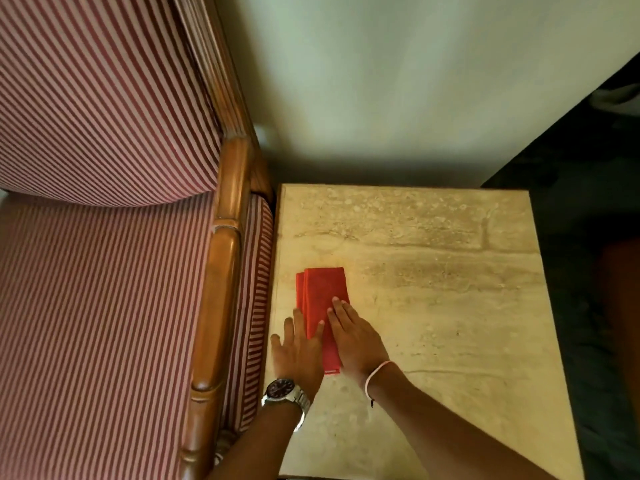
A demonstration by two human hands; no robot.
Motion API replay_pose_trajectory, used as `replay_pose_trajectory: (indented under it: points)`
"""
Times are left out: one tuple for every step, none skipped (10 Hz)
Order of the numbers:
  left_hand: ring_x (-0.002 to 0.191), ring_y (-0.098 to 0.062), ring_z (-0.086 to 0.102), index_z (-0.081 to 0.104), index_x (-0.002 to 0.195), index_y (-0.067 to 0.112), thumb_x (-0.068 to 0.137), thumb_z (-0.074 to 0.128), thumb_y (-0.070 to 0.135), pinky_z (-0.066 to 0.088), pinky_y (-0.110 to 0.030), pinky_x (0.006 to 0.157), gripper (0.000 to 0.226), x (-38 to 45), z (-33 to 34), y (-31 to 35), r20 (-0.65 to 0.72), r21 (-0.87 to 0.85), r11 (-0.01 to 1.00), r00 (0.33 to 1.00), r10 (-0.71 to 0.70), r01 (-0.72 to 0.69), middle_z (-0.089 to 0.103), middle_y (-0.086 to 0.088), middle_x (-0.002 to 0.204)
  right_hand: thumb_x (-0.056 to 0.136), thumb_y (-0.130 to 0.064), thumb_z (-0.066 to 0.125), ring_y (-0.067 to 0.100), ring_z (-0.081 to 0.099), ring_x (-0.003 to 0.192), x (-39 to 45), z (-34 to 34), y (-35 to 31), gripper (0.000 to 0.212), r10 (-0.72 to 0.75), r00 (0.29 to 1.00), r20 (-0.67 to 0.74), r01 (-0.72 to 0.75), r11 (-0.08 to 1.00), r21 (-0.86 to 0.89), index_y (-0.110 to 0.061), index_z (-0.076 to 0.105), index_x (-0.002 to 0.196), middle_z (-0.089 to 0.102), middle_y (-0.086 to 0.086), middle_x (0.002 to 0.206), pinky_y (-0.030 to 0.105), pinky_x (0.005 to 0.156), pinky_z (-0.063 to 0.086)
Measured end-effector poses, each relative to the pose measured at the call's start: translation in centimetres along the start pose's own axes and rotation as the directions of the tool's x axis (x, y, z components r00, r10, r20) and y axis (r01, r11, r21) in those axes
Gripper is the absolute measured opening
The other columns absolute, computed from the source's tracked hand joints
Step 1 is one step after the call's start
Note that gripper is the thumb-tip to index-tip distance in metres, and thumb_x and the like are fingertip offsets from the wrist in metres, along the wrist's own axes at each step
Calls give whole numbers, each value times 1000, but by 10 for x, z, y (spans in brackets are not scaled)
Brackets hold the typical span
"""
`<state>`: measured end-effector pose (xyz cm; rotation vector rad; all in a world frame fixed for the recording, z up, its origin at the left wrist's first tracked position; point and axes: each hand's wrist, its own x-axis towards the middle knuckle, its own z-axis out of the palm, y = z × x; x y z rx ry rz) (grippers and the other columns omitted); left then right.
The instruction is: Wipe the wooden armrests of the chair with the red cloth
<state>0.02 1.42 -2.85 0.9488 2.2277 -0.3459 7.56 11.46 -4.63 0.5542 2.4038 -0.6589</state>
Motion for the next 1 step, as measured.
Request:
replay_pose_trajectory:
  points:
    - [149,-33,19,34,151,25,91,57,46,26,-57,117,67,-2,-51,8,55,1,1000,998,19,-19,18,-15,162,92,-22,67,34,39,149,5,-59,-17,65,50,987,150,-68,991,117,-11,42,151,35,16,162,44,120,39]
